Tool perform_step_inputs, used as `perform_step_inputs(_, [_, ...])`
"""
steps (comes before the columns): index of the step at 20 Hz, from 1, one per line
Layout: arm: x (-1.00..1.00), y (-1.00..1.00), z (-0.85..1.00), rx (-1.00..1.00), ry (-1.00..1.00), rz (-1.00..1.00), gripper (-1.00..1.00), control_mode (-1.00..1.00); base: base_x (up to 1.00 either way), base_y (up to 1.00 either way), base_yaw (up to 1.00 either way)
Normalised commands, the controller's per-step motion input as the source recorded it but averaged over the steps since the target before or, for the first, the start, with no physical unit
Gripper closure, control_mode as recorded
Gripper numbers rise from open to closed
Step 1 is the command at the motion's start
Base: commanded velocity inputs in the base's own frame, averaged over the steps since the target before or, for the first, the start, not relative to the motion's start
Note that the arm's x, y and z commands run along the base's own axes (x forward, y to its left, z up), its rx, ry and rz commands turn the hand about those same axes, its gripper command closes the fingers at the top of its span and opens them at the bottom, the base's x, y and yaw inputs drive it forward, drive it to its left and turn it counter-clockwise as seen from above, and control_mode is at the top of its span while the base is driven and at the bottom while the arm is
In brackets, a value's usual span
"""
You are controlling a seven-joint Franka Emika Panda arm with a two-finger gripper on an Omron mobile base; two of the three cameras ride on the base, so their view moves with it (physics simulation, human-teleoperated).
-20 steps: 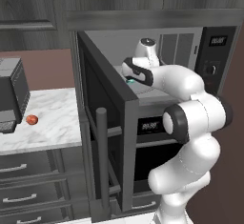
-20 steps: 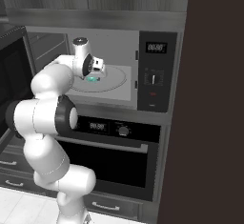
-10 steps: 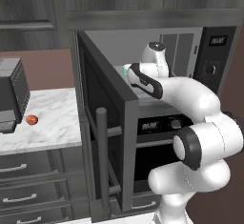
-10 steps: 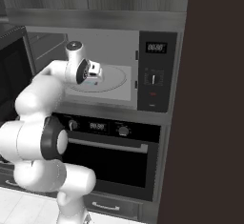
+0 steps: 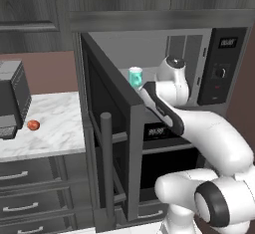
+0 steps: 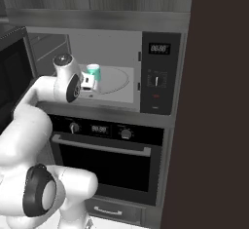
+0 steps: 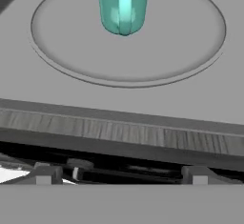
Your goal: Pick the mug from the counter and place it inside the microwave. Then close the microwave.
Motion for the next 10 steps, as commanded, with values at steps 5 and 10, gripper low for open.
perform_step_inputs(5, [-0.68,0.0,0.21,0.0,0.01,0.0,-1.0,-1.0,0.0,0.0,0.0])
perform_step_inputs(10, [-0.69,0.0,0.25,0.0,0.05,0.0,-1.0,-1.0,0.0,0.0,0.0])
